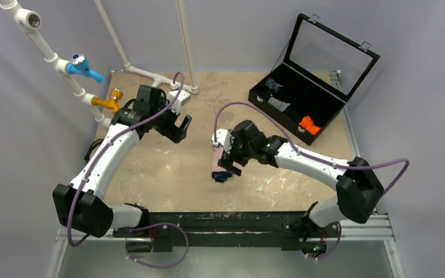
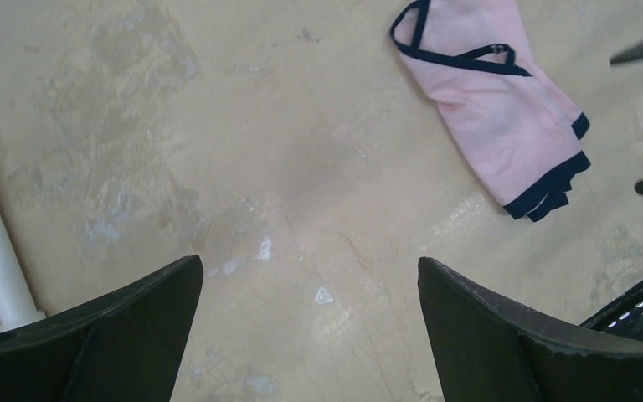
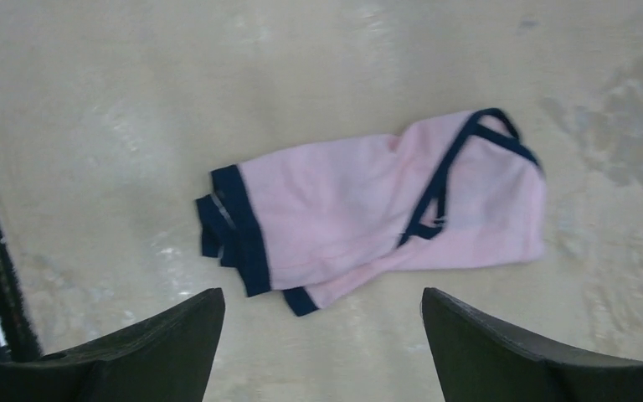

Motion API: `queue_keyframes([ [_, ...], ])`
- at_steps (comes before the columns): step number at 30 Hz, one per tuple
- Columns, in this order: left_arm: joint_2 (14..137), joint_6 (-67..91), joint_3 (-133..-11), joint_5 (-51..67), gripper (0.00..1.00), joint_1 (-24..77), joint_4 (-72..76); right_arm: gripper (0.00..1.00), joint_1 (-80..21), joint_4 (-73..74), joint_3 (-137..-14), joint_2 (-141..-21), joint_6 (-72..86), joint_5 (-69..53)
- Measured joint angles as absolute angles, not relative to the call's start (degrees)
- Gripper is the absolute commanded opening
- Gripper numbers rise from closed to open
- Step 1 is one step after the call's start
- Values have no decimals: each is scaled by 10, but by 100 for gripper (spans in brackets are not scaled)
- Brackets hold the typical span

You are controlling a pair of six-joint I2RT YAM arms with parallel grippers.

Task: Roll the underwear
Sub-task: Roll the underwear to the center of the board.

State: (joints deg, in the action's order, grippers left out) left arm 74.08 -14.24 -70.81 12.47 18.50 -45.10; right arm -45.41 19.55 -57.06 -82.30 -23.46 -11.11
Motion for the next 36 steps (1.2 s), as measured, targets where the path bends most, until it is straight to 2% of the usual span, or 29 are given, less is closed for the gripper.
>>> queue_keyframes([
  [6,757,-126,-721,133,100,108,-479,78,-537,192,-558,-873,-243,-93],
  [12,757,-125,-721,133,100,105,-486,71,-577,173,-558,-916,-241,-57],
  [22,758,-126,-721,135,100,105,-489,63,-586,152,-557,-953,-231,-22],
  [32,761,-126,-721,140,100,105,-489,42,-588,135,-553,-981,-223,-10],
  [36,761,-126,-721,140,100,105,-489,26,-589,132,-553,-983,-220,-12],
])
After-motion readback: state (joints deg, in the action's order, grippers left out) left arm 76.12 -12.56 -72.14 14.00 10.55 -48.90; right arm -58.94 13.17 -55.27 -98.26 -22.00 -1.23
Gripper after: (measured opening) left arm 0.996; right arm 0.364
